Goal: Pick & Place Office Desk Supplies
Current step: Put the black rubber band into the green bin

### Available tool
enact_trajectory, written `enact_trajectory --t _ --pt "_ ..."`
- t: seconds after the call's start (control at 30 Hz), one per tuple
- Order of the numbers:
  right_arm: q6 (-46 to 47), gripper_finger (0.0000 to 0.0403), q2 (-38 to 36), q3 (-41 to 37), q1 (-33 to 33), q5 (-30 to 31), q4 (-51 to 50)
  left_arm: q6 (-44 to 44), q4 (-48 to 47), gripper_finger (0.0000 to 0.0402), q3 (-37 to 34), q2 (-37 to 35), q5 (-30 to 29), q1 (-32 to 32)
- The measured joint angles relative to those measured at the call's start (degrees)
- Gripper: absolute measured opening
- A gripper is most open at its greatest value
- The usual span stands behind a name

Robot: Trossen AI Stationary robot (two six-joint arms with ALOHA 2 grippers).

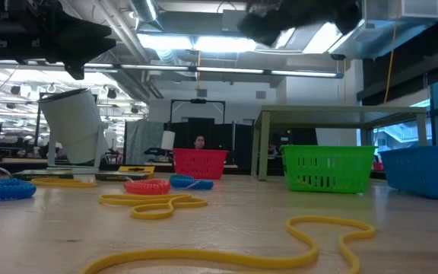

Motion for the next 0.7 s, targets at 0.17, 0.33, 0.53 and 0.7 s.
enact_trajectory --t 0.17,0.33,0.53,0.7 --pt "11.0 0.0011 0.0 0.0 0.0 0.2 -10.6 0.0 0.0 0.0132 0.0 0.0 0.0 0.0" --pt "17.0 0.0011 0.0 0.0 0.0 0.1 -17.0 0.0 0.0 0.0132 0.0 0.0 0.0 0.0" --pt "20.2 0.0011 0.0 0.0 -0.1 0.2 -20.7 0.0 0.0 0.0132 0.0 0.0 0.0 0.0" --pt "25.7 0.0011 0.0 0.0 -0.6 0.1 -25.3 0.0 0.0 0.0132 0.0 0.0 0.0 0.0"
